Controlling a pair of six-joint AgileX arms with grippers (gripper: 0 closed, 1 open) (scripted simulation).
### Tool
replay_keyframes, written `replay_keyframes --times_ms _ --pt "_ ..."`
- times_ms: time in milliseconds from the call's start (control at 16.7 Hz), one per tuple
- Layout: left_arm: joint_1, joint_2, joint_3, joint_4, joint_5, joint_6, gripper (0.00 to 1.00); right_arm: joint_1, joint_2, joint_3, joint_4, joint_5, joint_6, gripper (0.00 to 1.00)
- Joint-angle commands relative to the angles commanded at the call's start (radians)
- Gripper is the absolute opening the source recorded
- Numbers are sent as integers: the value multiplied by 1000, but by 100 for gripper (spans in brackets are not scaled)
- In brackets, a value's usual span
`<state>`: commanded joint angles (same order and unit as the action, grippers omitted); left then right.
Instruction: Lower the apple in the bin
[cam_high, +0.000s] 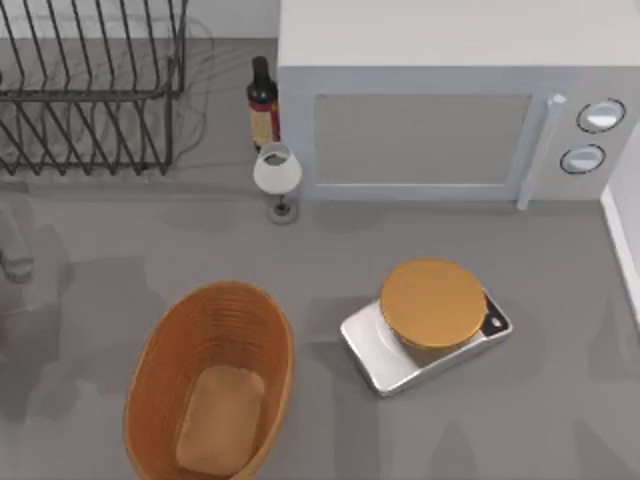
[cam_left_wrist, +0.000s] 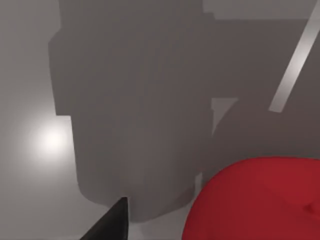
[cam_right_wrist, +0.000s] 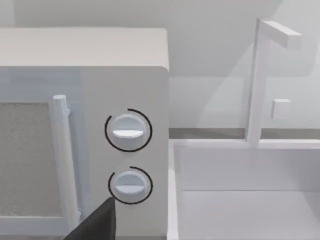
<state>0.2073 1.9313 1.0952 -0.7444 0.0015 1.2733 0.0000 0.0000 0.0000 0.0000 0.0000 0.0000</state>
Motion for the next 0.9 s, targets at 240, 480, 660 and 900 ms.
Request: replay_keyframes --times_ms 240,480,660,900 --pt "0 0 0 0 0 0 17 0 0 0 0 0 0 100" --pt "0 0 0 0 0 0 0 0 0 0 0 0 0 100" --pt "0 0 0 0 0 0 0 0 0 0 0 0 0 100" --pt "-3 -21 6 -16 2 -5 0 0 0 0 0 0 0 100"
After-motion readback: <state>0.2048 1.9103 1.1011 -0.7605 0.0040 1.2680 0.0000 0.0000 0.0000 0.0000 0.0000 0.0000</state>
